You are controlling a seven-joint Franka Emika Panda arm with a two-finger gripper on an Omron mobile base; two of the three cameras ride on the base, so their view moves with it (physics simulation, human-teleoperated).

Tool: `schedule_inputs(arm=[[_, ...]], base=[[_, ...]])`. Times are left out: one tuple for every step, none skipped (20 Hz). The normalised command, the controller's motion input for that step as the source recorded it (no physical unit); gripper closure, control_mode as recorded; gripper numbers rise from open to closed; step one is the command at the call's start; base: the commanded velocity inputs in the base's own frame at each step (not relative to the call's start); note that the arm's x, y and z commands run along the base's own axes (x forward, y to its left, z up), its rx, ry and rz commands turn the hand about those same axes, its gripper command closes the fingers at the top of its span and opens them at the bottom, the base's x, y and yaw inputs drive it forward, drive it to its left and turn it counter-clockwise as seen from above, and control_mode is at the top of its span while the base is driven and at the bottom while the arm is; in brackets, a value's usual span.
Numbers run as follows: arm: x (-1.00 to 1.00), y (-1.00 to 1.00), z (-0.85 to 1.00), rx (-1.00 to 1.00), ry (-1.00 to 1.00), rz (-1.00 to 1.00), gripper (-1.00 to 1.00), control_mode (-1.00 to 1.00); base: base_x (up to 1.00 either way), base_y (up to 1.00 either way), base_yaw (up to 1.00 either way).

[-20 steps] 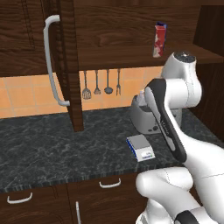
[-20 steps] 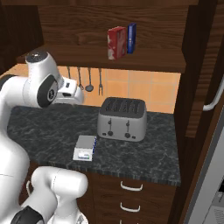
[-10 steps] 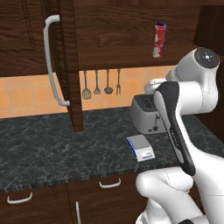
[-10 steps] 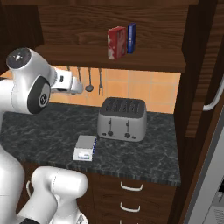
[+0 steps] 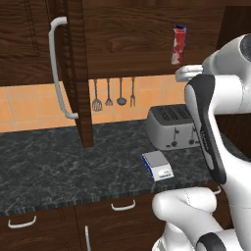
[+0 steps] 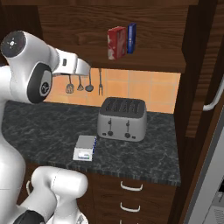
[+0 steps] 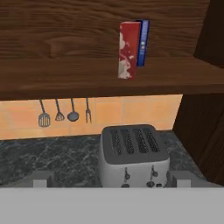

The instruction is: Pick the cereal and place it on the digital scale for weighing, and close the cabinet.

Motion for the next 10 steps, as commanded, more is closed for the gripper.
schedule_inputs(arm=[[0.0,-0.16,0.28,0.0,-0.2,-0.01,-1.0,-1.0],[0.0,-0.16,0.31,0.0,-0.2,0.0,-1.0,-1.0],[0.09,-0.16,0.29,0.0,-0.18,0.0,-1.0,-1.0],[0.17,-0.17,0.29,0.0,-0.17,0.0,-1.0,-1.0],[0.16,-0.18,0.3,0.0,-0.18,0.0,-1.0,-1.0],[0.26,-0.13,0.25,0.0,-0.15,0.0,-1.0,-1.0],[0.21,-0.09,0.22,0.0,-0.14,0.0,-1.0,-1.0],[0.22,0.0,0.17,0.0,-0.09,0.0,-1.0,-1.0],[0.21,-0.03,0.24,0.0,-0.11,0.0,-1.0,-1.0],[0.31,-0.05,0.24,0.0,-0.09,0.0,-1.0,-1.0]], base=[[0.0,0.0,0.0],[0.0,0.0,0.0],[0.0,0.0,0.0],[0.0,0.0,0.0],[0.0,0.0,0.0],[0.0,0.0,0.0],[0.0,0.0,0.0],[0.0,0.0,0.0],[0.0,0.0,0.0],[0.0,0.0,0.0]])
